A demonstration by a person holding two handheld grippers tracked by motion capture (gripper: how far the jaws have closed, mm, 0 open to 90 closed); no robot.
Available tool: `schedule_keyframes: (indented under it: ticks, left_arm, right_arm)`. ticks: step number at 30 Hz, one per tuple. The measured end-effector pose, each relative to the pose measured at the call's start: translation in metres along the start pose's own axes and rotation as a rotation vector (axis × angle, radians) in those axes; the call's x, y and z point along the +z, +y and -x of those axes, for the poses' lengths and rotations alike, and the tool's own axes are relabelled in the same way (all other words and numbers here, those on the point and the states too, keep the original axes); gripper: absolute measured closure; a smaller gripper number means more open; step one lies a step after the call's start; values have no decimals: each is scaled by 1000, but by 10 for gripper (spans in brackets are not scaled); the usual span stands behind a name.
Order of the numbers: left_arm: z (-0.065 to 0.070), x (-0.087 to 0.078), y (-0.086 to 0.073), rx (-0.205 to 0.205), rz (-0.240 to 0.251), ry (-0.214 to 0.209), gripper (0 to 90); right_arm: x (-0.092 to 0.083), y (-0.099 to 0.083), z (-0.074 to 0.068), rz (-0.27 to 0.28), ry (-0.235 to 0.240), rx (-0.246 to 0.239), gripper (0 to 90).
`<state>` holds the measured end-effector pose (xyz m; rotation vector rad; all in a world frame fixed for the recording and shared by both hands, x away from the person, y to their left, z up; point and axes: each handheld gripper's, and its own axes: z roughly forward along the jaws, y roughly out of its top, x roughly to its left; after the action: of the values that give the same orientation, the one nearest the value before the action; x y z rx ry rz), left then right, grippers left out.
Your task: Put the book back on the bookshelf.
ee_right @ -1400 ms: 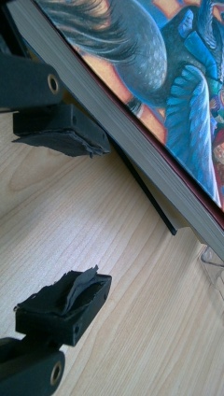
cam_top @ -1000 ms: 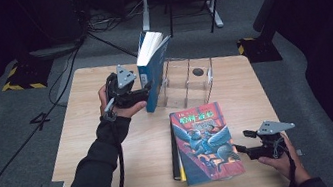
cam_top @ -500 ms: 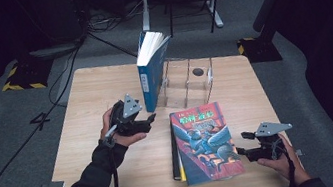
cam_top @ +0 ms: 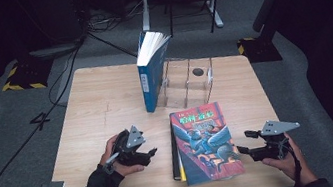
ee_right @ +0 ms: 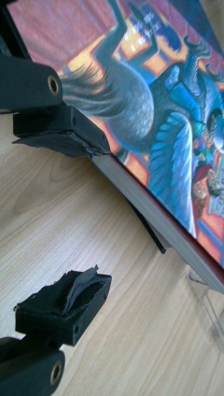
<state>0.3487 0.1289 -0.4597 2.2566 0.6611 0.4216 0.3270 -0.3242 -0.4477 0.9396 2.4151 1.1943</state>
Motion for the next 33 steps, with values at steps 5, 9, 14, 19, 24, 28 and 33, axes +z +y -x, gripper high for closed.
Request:
schedule_keyframes:
  ticks: [5,9,14,19,24,28,33]
  left_arm:
    - [10,2,-15,4,-25,-28,245]
    - [19,5,-21,14,-25,-73,237]
    - [30,12,-24,47,-46,-128,227]
    - [35,18,-25,63,-52,-149,221]
    - [35,22,-27,62,-53,-155,219]
    - [36,26,-27,63,-60,-145,219]
    - [31,30,-30,22,-46,-179,207]
  right_arm:
    - [-5,5,-7,-7,9,-28,317]
    - [-10,10,-13,-3,29,-36,313]
    - [-11,14,-20,-16,70,-44,298]
    - [-5,16,-28,-65,129,-56,269]
    - [4,15,-28,-119,192,-29,229]
    - [9,13,-20,-141,230,26,192]
    - [15,14,-19,-144,295,41,222]
